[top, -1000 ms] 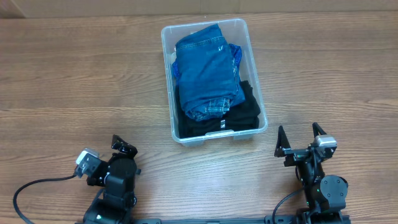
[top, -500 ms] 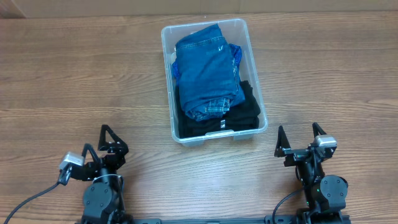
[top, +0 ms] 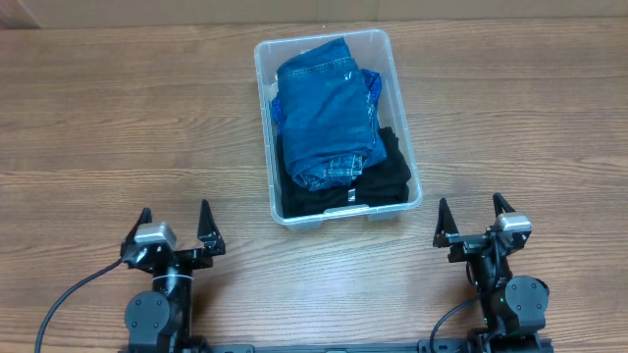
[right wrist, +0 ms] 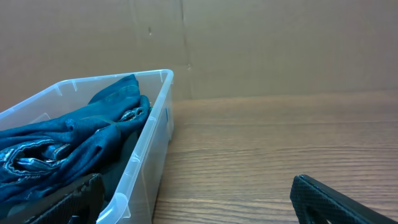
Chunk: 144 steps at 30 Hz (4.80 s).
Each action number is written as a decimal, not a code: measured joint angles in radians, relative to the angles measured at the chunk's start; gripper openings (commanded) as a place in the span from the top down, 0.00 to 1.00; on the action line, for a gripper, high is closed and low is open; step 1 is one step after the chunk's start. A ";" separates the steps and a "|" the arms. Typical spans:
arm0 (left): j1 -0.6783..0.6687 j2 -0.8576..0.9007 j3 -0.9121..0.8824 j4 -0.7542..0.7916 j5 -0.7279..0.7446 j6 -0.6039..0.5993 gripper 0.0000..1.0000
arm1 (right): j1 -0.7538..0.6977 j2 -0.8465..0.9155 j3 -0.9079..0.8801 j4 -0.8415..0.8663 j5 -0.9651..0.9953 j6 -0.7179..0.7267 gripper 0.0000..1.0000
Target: Pack container
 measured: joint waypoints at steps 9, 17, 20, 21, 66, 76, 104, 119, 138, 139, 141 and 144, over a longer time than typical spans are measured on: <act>0.009 0.000 -0.096 0.034 0.066 0.127 0.00 | 0.000 0.000 0.000 0.001 0.000 0.000 0.00; 0.043 -0.001 -0.097 0.039 0.092 0.232 0.00 | 0.000 0.000 0.000 0.000 0.000 0.000 0.00; 0.043 -0.001 -0.097 0.040 0.093 0.238 0.00 | 0.000 0.000 0.000 0.000 0.000 0.000 0.00; 0.043 -0.001 -0.097 0.040 0.093 0.238 0.00 | 0.000 0.000 0.000 0.000 0.000 0.000 0.00; 0.043 -0.001 -0.097 0.040 0.093 0.239 0.00 | 0.000 0.000 0.000 0.000 0.000 0.000 0.00; 0.043 -0.001 -0.097 0.040 0.093 0.239 0.00 | 0.000 0.000 0.000 0.000 0.000 0.000 0.00; 0.043 -0.001 -0.097 0.040 0.093 0.239 0.00 | 0.000 0.000 0.000 0.000 0.000 0.000 0.00; 0.043 -0.001 -0.097 0.040 0.093 0.239 0.00 | 0.000 0.000 0.000 0.000 0.000 0.000 0.00; 0.043 -0.001 -0.097 0.040 0.093 0.239 0.00 | 0.000 0.000 0.000 0.000 0.000 0.000 0.00; 0.043 -0.001 -0.097 0.040 0.093 0.239 0.00 | 0.000 0.000 0.000 0.000 0.000 0.000 0.00; 0.043 -0.001 -0.097 0.040 0.093 0.239 0.00 | 0.000 0.000 0.000 0.000 0.000 0.000 0.00; 0.043 -0.001 -0.097 0.040 0.093 0.239 0.00 | 0.000 0.000 0.000 0.000 -0.001 0.000 0.00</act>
